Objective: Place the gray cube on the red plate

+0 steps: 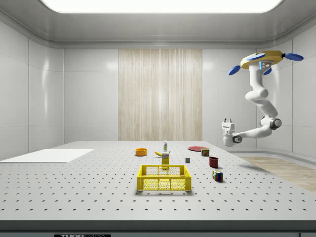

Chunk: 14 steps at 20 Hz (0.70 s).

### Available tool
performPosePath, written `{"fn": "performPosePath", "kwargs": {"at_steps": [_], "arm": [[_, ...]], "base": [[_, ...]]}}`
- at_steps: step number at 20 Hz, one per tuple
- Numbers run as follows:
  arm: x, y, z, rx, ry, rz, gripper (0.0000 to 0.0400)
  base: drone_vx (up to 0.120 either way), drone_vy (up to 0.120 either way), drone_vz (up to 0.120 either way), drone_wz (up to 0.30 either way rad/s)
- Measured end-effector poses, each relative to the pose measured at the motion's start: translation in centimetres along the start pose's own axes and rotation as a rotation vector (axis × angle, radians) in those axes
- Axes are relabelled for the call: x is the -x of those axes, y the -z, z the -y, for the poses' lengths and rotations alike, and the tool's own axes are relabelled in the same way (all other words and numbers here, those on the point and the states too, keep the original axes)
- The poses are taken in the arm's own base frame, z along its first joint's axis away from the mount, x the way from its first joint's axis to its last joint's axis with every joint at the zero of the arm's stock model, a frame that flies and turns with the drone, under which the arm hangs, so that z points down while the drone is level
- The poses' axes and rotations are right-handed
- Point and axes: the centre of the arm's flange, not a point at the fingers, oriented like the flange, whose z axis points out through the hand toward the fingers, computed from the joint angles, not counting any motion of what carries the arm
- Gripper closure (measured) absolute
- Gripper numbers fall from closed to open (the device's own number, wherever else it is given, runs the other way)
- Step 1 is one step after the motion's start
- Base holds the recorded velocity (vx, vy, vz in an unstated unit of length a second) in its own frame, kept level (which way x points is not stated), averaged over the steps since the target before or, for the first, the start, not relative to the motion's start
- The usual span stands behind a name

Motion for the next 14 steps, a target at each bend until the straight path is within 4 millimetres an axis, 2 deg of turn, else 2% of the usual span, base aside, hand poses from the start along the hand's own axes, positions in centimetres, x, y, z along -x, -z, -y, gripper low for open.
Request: {"fn": "performPosePath", "kwargs": {"at_steps": [9,14], "arm": [[0.36,-0.01,0.26,0.026,0.001,-0.036,0.0000],[0.90,-0.07,0.75,0.076,0.002,-0.091,0.0000]], "base": [[0.120,-0.120,0.000,0.000],[0.120,-0.016,0.000,0.000]]}}
